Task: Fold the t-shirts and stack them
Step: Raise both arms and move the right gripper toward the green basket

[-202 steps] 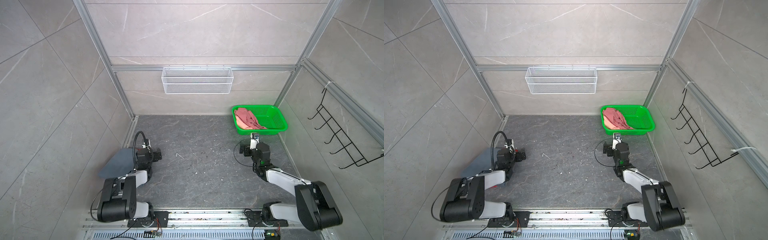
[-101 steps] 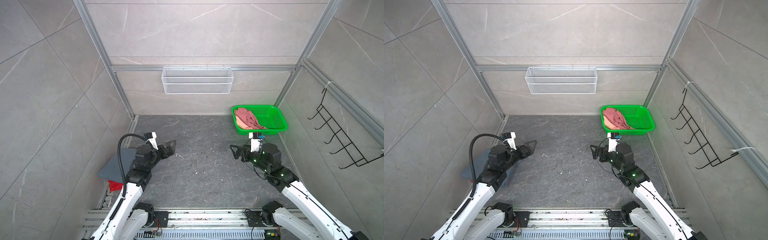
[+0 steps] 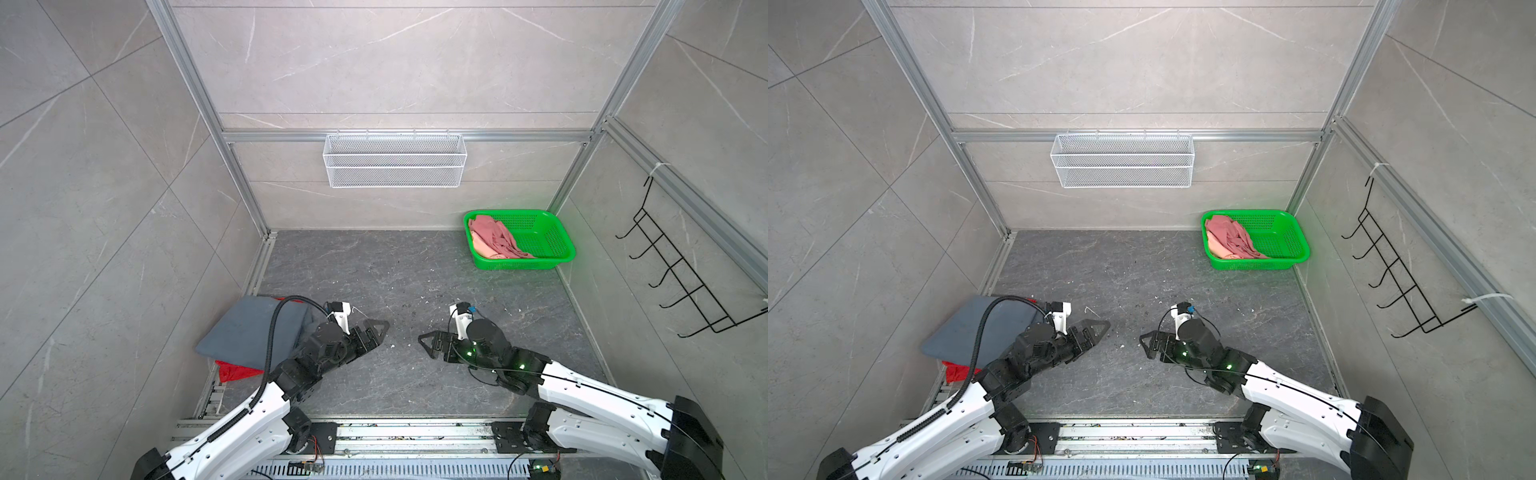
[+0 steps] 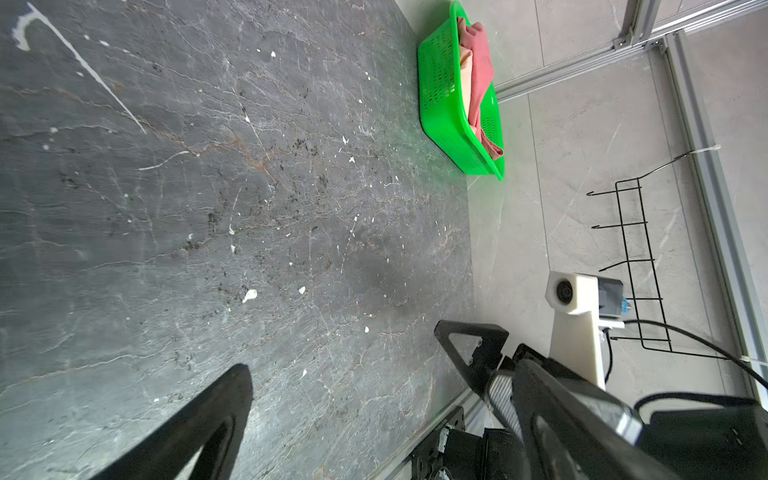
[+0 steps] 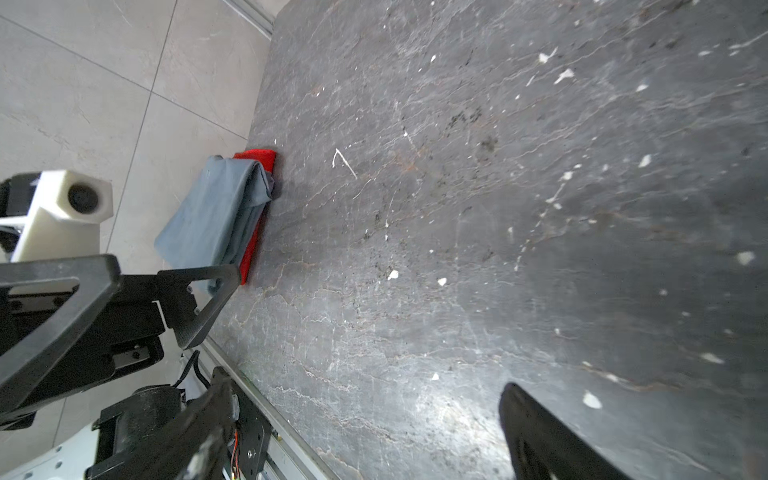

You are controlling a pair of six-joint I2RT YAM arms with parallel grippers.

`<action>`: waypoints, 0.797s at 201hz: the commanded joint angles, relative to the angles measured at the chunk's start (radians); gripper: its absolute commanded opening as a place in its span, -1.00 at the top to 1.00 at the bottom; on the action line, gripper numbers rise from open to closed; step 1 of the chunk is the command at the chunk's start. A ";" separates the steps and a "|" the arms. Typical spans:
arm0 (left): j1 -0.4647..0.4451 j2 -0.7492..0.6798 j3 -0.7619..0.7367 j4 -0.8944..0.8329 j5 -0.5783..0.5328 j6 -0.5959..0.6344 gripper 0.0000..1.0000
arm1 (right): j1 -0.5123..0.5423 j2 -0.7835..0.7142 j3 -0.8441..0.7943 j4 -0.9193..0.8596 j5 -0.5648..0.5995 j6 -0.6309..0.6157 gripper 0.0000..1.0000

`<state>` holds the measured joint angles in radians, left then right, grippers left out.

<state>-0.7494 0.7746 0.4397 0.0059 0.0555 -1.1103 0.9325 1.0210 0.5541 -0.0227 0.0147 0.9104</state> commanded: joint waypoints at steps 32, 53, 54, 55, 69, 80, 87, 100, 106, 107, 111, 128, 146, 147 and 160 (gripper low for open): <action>-0.014 0.062 0.079 -0.046 -0.121 -0.118 -0.99 | 0.118 0.045 0.063 0.089 0.226 0.049 -1.00; -0.014 0.050 0.101 0.000 -0.108 -0.013 -0.99 | 0.118 0.095 0.159 -0.109 0.276 0.125 -1.00; -0.013 0.051 0.105 -0.005 -0.110 -0.010 -0.99 | 0.118 0.100 0.165 -0.120 0.278 0.130 -1.00; -0.012 0.051 0.109 -0.013 -0.113 -0.005 -0.99 | 0.118 0.104 0.172 -0.129 0.279 0.135 -1.00; -0.011 0.067 0.189 -0.100 -0.118 0.079 -0.99 | 0.118 0.154 0.226 -0.187 0.250 0.114 -1.00; -0.011 0.095 0.247 -0.136 -0.095 0.147 -0.99 | 0.114 0.170 0.229 -0.156 0.257 0.063 -1.00; -0.011 0.116 0.280 -0.151 -0.076 0.188 -0.99 | 0.104 0.173 0.219 -0.120 0.280 0.051 -1.00; -0.010 0.167 0.348 -0.186 -0.042 0.260 -0.99 | 0.058 0.174 0.218 -0.071 0.308 -0.008 -1.00; -0.010 0.195 0.380 -0.209 -0.031 0.292 -0.99 | 0.040 0.178 0.229 -0.077 0.340 -0.032 -1.00; -0.011 0.200 0.385 -0.213 -0.028 0.298 -0.99 | 0.037 0.178 0.232 -0.078 0.345 -0.035 -1.00; -0.011 0.217 0.406 -0.227 -0.023 0.316 -0.99 | 0.024 0.181 0.243 -0.081 0.361 -0.058 -1.00; -0.011 0.298 0.482 -0.263 0.010 0.391 -0.99 | -0.021 0.195 0.290 -0.079 0.420 -0.163 -1.00; -0.011 0.381 0.540 -0.252 0.063 0.464 -0.99 | -0.064 0.206 0.336 -0.101 0.493 -0.229 -1.00; -0.010 0.387 0.543 -0.250 0.064 0.466 -0.99 | -0.067 0.206 0.338 -0.103 0.499 -0.232 -1.00; -0.011 0.453 0.595 -0.242 0.087 0.517 -0.99 | -0.121 0.210 0.364 -0.123 0.519 -0.268 -1.00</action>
<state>-0.7624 1.1381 0.9470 -0.2066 0.0643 -0.7597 0.8776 1.2228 0.8474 -0.1120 0.4149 0.7765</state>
